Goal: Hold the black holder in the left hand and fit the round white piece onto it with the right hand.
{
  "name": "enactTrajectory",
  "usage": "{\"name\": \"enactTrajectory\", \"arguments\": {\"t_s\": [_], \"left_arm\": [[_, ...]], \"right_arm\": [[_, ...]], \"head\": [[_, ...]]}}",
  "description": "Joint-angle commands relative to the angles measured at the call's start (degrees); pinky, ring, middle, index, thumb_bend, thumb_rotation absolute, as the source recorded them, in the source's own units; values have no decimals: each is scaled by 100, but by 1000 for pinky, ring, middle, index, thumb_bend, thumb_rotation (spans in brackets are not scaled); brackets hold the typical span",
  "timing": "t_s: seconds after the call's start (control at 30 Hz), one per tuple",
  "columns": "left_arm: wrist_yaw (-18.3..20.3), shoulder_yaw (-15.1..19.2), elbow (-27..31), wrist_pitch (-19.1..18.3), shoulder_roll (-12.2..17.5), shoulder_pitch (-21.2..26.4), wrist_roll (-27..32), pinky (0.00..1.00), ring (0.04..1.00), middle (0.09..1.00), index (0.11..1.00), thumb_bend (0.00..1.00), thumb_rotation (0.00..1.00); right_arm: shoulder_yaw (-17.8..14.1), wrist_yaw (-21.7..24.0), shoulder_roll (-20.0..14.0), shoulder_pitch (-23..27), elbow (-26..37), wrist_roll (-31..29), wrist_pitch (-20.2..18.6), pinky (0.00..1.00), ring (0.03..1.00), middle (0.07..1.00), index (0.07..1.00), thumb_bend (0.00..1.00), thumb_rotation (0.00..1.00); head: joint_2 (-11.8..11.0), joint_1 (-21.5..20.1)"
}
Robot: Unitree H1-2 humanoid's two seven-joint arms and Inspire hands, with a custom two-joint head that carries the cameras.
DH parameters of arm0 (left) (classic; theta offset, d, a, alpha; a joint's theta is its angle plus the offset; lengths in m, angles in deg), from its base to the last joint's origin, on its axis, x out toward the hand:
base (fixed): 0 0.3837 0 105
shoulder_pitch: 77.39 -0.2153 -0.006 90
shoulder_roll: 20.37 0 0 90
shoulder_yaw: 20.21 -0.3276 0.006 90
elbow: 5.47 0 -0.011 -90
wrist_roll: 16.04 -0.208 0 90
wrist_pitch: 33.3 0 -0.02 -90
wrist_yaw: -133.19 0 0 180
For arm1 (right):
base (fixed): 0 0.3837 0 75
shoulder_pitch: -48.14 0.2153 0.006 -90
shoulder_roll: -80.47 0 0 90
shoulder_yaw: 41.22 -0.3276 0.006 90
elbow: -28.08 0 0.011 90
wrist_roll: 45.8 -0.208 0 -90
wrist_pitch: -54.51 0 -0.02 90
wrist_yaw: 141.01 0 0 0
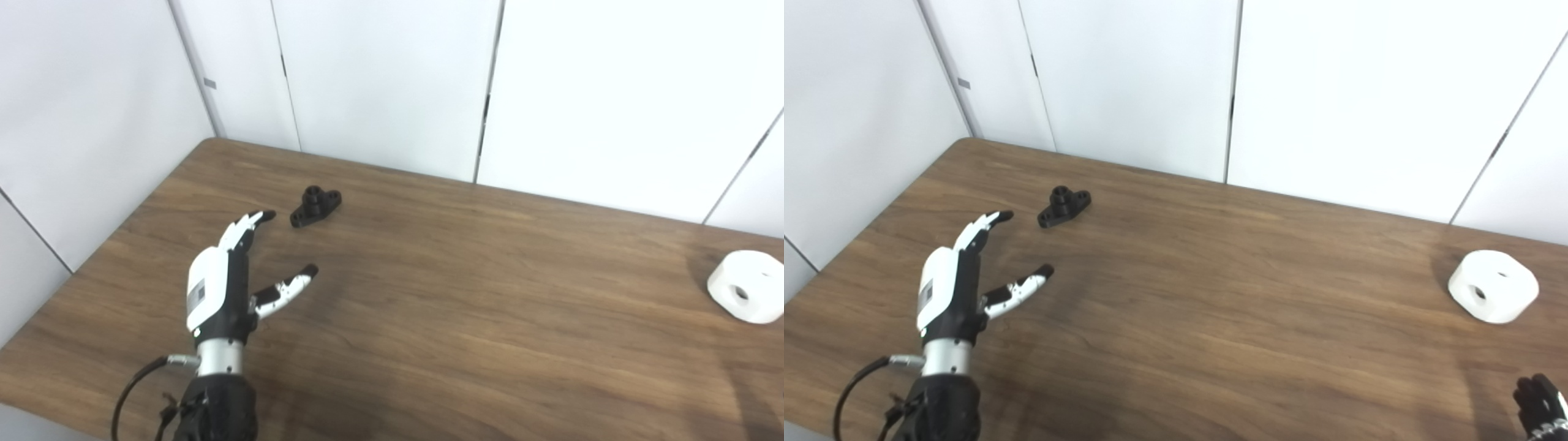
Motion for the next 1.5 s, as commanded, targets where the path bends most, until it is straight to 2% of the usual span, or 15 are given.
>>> {"name": "enactTrajectory", "arguments": {"t_s": [0.0,0.1,0.43,0.6,0.83,1.03,1.2,1.47], "left_arm": [[-23,84,-21,-79,119,208,-54,882,933,908,847,755,285],[-28,115,-219,-124,221,410,-44,868,923,902,835,751,297],[-69,122,-1107,-187,679,1130,-12,814,903,887,812,778,286],[-57,41,-1553,-355,824,1474,-65,834,910,885,812,794,326],[-47,-100,-2123,-527,1055,1917,-57,860,916,888,799,811,318],[6,-154,-2357,-695,1128,2139,58,865,924,894,799,818,314],[-67,-234,-2691,-666,1223,2312,98,872,918,885,794,837,312],[15,-547,-3109,-845,1430,2556,11,918,925,882,782,840,309]], "right_arm": [[108,103,44,-125,-322,7,59,999,969,952,964,709,977],[129,95,25,-127,-322,83,117,1000,979,968,986,757,995],[112,41,58,-172,-229,194,29,1000,982,967,983,754,1000],[114,43,68,-175,-207,170,0,1000,982,961,983,746,1000],[129,47,88,-186,-166,135,-59,1000,995,974,994,719,1000],[140,66,100,-182,-213,116,17,1000,987,979,998,697,1000],[137,37,117,-186,-226,169,36,1000,980,965,989,692,1000],[163,54,118,-223,-158,211,9,1000,997,967,1000,678,1000]], "head": [[3,-9],[5,-30],[23,-76],[30,-80],[22,-118],[12,-149],[19,-172],[26,-194]]}}
